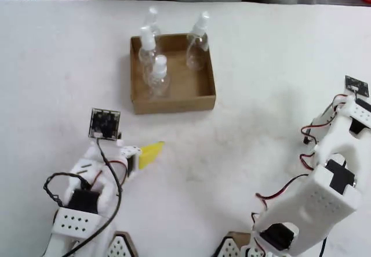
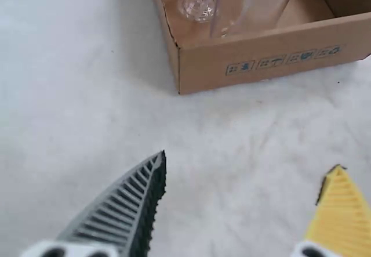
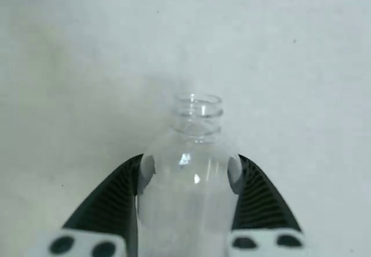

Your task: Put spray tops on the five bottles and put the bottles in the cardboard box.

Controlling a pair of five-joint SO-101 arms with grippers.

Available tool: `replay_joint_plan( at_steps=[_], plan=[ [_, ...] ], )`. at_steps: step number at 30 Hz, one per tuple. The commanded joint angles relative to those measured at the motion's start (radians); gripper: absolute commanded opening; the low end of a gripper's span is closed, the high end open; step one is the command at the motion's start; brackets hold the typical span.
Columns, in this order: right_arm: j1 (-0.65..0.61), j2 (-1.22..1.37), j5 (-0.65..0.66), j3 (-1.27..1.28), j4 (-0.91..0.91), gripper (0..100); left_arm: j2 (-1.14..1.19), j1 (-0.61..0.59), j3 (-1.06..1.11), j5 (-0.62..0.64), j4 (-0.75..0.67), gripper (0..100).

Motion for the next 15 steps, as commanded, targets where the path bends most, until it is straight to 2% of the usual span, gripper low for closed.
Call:
replay_joint_plan(
  at_steps=[1,5,7,10,15],
  plan=[
    [-0.002,-0.016,0.003,-0.086,0.134,1.6,-0.008,-0.038,-0.015,-0.009,0.005,40],
    [-0.028,-0.031,0.083,-0.112,0.289,1.6,-0.005,-0.120,-0.087,-0.005,0.055,40],
    [-0.056,-0.048,0.074,-0.094,0.331,1.6,-0.004,-0.165,-0.147,0.023,0.100,40],
    [-0.114,-0.087,0.026,-0.021,0.328,1.6,-0.002,-0.223,-0.269,0.121,0.207,40],
    [-0.211,-0.199,-0.034,0.155,0.249,1.6,-0.001,-0.268,-0.440,0.132,0.387,40]
  ],
)
